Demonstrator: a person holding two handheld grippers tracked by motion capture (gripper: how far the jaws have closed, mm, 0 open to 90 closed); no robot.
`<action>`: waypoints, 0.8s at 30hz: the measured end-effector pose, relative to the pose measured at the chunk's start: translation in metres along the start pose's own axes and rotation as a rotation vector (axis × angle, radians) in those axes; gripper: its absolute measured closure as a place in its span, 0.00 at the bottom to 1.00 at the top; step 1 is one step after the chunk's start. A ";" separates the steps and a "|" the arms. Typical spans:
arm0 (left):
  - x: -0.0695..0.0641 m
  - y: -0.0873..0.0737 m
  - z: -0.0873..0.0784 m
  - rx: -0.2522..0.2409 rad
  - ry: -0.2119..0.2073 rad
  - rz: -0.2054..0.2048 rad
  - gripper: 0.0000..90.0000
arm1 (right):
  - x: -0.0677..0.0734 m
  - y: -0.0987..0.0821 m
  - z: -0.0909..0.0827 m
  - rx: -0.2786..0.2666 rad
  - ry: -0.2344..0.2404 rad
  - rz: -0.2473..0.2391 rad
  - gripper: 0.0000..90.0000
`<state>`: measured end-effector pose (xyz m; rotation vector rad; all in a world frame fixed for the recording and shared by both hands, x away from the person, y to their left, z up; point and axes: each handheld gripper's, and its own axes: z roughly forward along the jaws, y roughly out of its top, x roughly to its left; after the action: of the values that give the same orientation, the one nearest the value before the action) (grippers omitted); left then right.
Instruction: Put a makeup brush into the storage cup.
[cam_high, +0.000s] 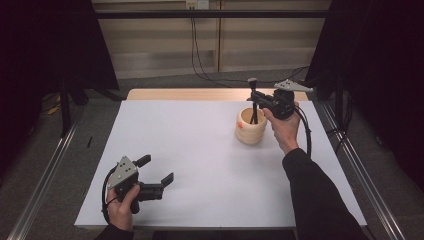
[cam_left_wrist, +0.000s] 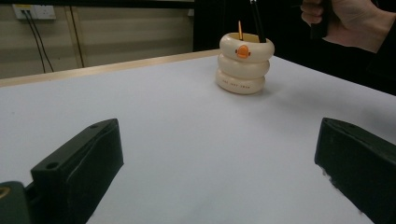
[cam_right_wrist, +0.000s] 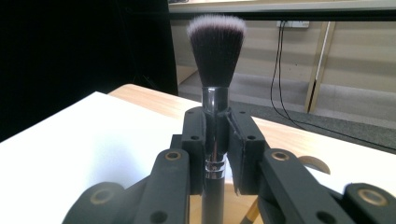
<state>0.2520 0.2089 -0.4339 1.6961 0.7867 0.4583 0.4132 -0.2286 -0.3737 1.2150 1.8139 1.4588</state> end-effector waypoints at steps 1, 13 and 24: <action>0.000 0.000 0.000 0.000 0.000 0.000 0.01 | -0.001 -0.001 0.001 0.004 0.001 -0.002 0.87; 0.000 0.000 0.000 -0.003 0.002 -0.001 0.01 | -0.006 -0.023 0.002 0.030 0.004 0.016 0.87; 0.000 0.000 0.000 -0.003 0.001 -0.001 0.01 | -0.010 -0.035 -0.002 0.050 0.003 0.025 0.87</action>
<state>0.2521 0.2090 -0.4335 1.6930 0.7872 0.4599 0.4046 -0.2387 -0.4080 1.2654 1.8535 1.4374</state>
